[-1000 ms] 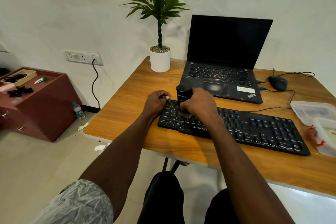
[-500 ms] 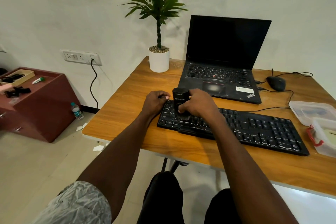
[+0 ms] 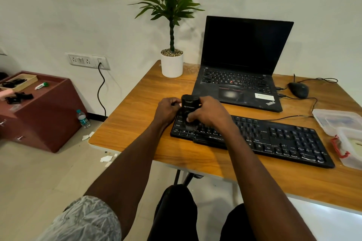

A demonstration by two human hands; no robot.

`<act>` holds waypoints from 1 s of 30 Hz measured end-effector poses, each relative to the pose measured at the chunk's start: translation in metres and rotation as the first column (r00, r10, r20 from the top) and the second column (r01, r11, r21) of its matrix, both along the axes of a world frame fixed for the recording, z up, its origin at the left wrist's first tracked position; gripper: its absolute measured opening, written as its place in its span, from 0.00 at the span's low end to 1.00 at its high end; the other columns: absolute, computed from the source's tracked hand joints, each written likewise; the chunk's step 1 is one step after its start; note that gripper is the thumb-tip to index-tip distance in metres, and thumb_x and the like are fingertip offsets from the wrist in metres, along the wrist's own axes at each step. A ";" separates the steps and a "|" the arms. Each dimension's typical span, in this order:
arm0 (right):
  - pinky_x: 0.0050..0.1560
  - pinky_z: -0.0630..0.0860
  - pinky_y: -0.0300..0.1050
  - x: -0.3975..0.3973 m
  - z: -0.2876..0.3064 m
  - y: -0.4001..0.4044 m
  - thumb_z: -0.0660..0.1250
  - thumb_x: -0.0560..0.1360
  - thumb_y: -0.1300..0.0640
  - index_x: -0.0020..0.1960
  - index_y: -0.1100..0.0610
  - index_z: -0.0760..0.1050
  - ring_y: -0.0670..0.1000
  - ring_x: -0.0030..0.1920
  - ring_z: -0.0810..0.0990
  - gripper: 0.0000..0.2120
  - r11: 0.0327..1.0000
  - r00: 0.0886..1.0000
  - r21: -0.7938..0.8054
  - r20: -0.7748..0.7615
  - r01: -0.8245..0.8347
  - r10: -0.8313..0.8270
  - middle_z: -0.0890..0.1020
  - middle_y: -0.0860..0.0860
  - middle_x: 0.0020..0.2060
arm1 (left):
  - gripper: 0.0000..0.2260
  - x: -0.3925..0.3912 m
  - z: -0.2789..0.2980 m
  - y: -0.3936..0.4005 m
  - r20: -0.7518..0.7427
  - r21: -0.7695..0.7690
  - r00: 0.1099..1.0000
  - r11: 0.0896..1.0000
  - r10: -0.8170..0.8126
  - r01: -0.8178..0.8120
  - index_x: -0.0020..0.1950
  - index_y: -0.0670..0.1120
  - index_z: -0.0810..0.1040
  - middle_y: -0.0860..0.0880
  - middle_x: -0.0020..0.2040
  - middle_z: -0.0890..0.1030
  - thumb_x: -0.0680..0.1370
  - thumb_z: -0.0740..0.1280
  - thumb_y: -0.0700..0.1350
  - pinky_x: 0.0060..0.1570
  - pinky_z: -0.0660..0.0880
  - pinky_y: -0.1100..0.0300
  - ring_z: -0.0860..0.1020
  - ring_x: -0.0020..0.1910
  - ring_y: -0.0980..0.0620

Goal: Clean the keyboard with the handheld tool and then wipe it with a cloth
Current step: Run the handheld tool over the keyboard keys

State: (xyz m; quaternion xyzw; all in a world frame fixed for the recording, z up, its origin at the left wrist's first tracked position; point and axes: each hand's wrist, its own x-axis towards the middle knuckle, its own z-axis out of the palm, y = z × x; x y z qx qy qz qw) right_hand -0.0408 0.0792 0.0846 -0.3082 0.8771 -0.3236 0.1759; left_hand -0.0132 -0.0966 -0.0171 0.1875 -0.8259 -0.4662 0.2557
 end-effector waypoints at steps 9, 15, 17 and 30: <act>0.39 0.78 0.45 -0.006 0.000 0.003 0.76 0.66 0.56 0.54 0.50 0.76 0.47 0.39 0.80 0.18 0.999 1.000 0.047 -0.024 -0.014 0.015 0.81 0.48 0.41 | 0.05 0.000 0.004 -0.006 0.032 0.122 0.998 0.992 -0.046 0.042 0.40 0.48 0.84 0.51 0.37 0.84 0.74 0.70 0.40 0.38 0.76 0.62 0.81 0.36 0.55; 0.40 0.80 0.46 0.015 -0.008 -0.021 0.76 0.67 0.54 0.55 0.52 0.77 0.47 0.40 0.80 0.18 0.999 0.995 -0.018 -0.087 -0.051 0.049 0.81 0.48 0.43 | 0.12 0.003 0.004 -0.008 0.020 0.066 1.000 0.998 -0.015 0.014 0.30 0.50 0.79 0.52 0.29 0.79 0.72 0.67 0.38 0.33 0.72 0.55 0.74 0.29 0.53; 0.46 0.81 0.50 0.016 -0.011 -0.024 0.76 0.66 0.54 0.56 0.54 0.77 0.50 0.44 0.81 0.20 0.997 0.997 -0.040 -0.040 -0.067 0.066 0.82 0.51 0.47 | 0.14 0.004 0.005 -0.007 -0.002 0.104 1.000 0.995 -0.006 0.006 0.28 0.53 0.79 0.54 0.28 0.78 0.72 0.66 0.39 0.33 0.71 0.55 0.74 0.30 0.53; 0.46 0.81 0.52 0.009 -0.016 -0.019 0.78 0.63 0.52 0.53 0.51 0.78 0.51 0.44 0.82 0.20 0.995 0.999 -0.103 0.042 -0.005 0.009 0.83 0.49 0.46 | 0.08 0.002 -0.001 -0.004 0.026 -0.099 0.999 0.995 0.033 -0.030 0.35 0.39 0.79 0.43 0.33 0.81 0.74 0.68 0.38 0.29 0.71 0.54 0.74 0.30 0.53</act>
